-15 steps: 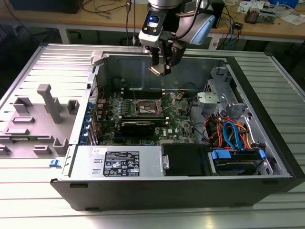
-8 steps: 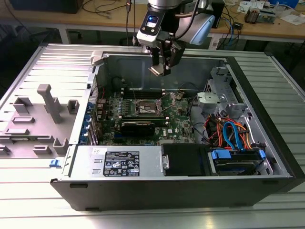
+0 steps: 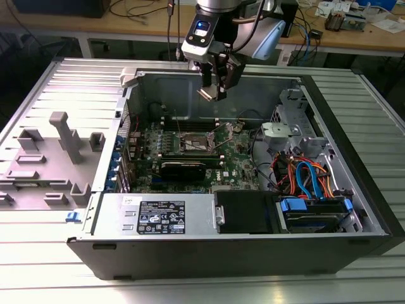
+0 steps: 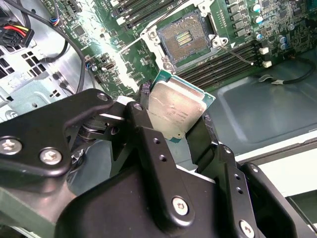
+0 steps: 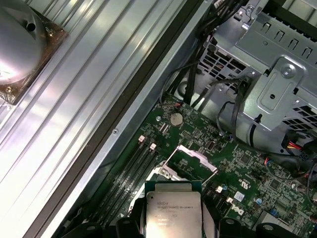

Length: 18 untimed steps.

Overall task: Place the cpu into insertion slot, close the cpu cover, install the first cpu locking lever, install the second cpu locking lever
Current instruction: 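Place the cpu into insertion slot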

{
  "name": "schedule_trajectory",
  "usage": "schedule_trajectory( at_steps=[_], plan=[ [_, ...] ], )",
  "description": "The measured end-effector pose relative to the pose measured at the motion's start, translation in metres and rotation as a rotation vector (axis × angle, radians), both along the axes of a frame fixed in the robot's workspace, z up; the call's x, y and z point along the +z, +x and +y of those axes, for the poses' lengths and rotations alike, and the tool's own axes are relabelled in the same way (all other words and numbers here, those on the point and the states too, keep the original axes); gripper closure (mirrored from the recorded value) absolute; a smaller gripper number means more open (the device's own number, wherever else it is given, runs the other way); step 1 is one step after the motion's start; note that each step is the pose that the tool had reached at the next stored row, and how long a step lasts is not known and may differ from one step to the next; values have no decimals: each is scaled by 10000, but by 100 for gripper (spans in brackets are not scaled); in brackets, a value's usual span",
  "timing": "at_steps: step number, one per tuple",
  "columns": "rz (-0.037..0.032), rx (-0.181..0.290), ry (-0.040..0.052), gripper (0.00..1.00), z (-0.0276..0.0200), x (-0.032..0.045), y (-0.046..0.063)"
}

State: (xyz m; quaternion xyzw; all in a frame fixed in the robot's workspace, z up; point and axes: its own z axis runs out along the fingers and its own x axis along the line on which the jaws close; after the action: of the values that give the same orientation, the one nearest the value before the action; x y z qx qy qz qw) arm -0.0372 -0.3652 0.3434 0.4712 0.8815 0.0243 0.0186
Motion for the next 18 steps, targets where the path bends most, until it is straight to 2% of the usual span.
schedule_trajectory(
  at_steps=[10, 18],
  plan=[
    [0, -372, 1, 45, 0, -2, -2],
    [0, -1047, 0, 45, 0, -9, -4]
  ],
)
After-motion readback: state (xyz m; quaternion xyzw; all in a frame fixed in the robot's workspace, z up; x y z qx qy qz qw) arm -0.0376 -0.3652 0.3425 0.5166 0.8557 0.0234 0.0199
